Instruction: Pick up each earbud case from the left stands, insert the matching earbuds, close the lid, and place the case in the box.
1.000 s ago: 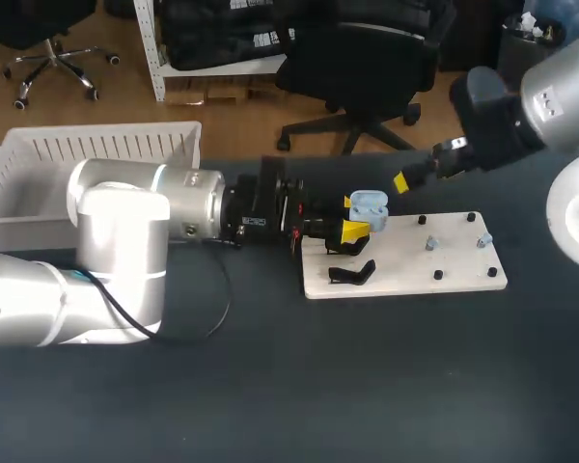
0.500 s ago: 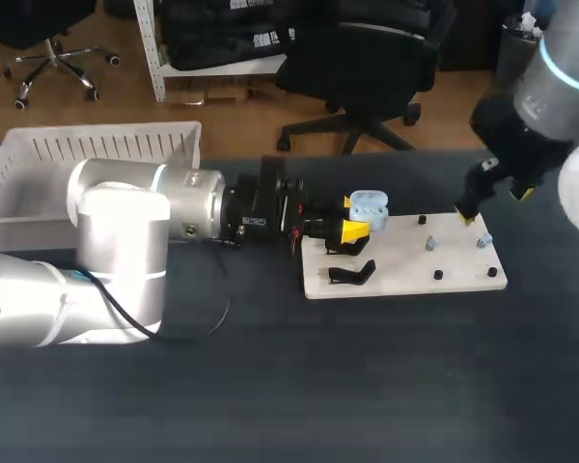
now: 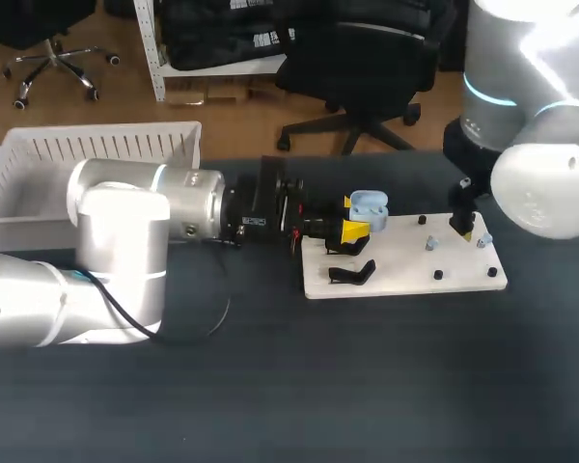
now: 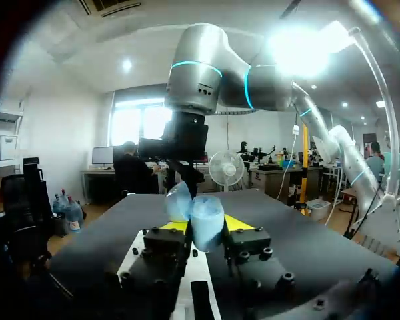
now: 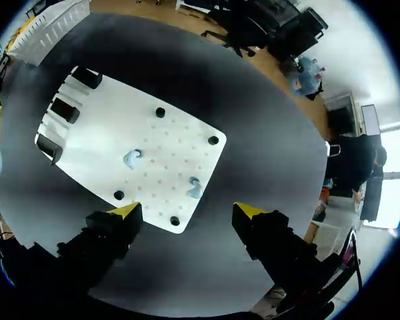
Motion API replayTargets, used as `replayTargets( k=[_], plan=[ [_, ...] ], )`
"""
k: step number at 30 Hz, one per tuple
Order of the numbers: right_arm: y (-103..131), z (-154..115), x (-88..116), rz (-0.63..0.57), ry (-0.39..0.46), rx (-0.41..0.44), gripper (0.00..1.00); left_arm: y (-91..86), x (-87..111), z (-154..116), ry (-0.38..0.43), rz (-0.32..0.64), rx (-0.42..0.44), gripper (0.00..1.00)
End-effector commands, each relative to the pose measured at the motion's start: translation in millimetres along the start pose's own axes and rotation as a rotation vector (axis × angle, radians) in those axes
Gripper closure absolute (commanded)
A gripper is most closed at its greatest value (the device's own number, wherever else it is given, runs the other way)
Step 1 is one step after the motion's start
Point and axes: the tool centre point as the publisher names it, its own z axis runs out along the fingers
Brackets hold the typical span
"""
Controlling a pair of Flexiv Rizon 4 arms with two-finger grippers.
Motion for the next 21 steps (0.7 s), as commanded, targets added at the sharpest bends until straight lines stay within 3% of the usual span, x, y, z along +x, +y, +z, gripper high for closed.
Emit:
replayTargets(
  k=[1, 3, 6, 8, 12, 21],
  plan=[
    [-3, 12, -3, 0.002, 0.019, -0.015, 0.13, -0.9, 1.3, 1, -0.004, 0.004, -0.005, 1.00],
    [-4, 17, -2, 0.008, 0.021, -0.027, 0.20, -0.9, 1.3, 1, -0.004, 0.004, -0.005, 1.00],
    [-3, 22, -1, 0.009, 0.024, -0.030, 0.20, -0.9, 1.3, 1, -0.004, 0.004, -0.005, 1.00],
    [-3, 24, 0, 0.009, 0.026, -0.031, 0.25, -0.9, 1.3, 1, -0.004, 0.004, -0.005, 1.00],
    [-4, 29, 0, 0.012, 0.024, -0.035, 0.43, -0.9, 1.3, 1, -0.004, 0.004, -0.005, 1.00],
    [-5, 39, 0, 0.026, 0.018, -0.042, 0.55, -0.9, 1.3, 1, -0.004, 0.004, -0.005, 1.00]
  ],
)
